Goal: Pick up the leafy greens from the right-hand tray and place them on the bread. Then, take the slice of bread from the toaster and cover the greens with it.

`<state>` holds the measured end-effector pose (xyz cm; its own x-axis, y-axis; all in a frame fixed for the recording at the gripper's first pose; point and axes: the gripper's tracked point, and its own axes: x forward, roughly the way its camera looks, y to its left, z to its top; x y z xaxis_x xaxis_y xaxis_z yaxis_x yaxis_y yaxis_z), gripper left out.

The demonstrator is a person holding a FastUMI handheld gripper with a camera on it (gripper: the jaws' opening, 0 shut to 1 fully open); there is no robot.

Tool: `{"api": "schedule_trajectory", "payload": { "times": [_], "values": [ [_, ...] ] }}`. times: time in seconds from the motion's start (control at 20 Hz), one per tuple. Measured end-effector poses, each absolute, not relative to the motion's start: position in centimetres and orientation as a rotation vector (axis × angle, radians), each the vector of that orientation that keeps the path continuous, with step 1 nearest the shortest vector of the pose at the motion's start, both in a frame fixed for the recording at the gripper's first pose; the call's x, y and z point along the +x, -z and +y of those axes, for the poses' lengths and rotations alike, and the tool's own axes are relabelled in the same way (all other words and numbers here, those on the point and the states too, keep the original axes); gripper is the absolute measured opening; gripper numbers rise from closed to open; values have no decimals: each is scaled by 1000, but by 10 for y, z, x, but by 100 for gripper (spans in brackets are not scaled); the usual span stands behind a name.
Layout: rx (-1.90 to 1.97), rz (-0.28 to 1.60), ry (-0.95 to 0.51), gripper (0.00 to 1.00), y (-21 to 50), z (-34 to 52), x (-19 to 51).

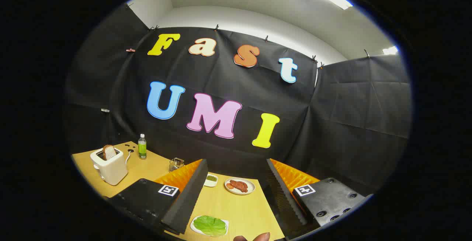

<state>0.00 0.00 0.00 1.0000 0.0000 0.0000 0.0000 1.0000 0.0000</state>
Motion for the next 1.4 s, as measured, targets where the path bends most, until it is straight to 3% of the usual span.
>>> {"api": "schedule_trajectory", "payload": {
  "times": [0.95, 1.4],
  "values": [
    [17, 65, 15, 98, 20, -1, 17],
    [-15, 233, -188, 97, 106, 27, 21]
  ]
}}
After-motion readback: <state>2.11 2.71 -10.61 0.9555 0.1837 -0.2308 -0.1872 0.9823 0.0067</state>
